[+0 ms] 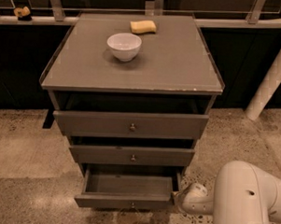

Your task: Open bottom drawer

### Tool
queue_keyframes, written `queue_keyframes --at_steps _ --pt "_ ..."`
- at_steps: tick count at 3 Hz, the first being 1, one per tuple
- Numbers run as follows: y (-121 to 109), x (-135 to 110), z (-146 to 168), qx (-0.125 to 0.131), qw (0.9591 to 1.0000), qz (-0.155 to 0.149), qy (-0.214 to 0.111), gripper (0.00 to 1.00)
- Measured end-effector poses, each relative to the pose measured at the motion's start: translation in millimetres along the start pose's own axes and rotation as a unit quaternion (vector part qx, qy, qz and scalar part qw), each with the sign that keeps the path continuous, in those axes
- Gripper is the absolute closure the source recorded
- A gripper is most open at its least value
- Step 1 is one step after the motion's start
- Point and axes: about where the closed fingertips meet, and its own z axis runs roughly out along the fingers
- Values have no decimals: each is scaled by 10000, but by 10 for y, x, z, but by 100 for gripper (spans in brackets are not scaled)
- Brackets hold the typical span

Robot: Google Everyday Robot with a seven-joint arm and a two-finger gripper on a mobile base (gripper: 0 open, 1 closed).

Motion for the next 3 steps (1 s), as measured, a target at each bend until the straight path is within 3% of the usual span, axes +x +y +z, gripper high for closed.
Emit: queue_keyframes --at_steps 3 --pt "166 -52 -66 -140 9999 74 -26 100"
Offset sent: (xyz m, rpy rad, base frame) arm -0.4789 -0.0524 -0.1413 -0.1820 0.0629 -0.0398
